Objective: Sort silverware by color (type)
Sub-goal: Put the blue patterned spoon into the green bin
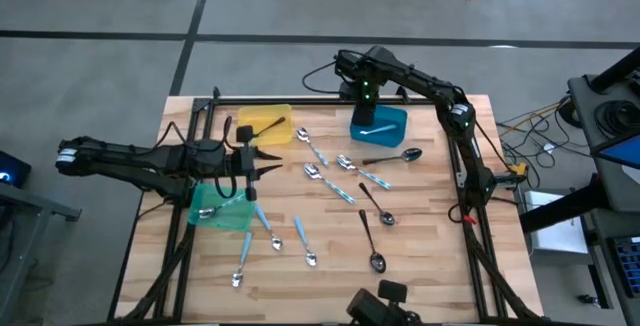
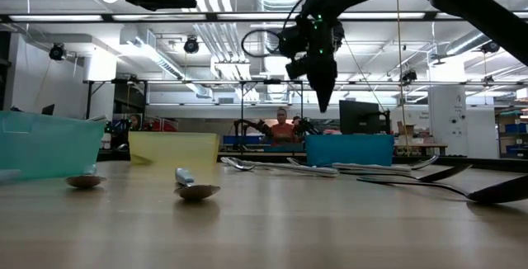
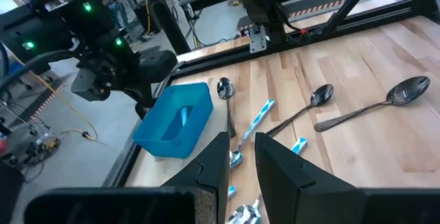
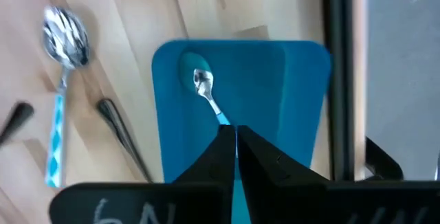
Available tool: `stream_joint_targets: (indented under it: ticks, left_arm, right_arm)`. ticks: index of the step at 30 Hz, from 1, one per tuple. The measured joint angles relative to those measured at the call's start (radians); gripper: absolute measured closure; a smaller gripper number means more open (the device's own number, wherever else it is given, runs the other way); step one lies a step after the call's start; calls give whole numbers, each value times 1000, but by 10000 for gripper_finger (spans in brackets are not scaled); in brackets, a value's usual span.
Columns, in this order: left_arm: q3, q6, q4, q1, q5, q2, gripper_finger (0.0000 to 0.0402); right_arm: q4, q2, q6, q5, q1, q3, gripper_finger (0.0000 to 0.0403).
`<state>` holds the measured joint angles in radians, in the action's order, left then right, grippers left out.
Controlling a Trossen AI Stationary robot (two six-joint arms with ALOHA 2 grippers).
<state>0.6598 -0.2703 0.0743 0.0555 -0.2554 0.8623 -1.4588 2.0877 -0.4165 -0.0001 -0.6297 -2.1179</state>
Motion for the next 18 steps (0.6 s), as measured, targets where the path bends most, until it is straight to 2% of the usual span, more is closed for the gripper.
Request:
stream_joint_targets:
  ticks: [6,10,14,18]
  left_arm:
    - [0,28,20,0,0,1,349]
    - [0,22,19,0,0,2,349]
    - [0,28,19,0,0,3,349]
    - [0,94,15,0,0,18,349]
  right_arm:
    - [87,-6,-56,1,-34,152,394]
    - [141,-65,-39,9,-53,229,394]
    - [207,-172,42,36,-44,311,394]
    - [417,-356,116,37,2,463,394]
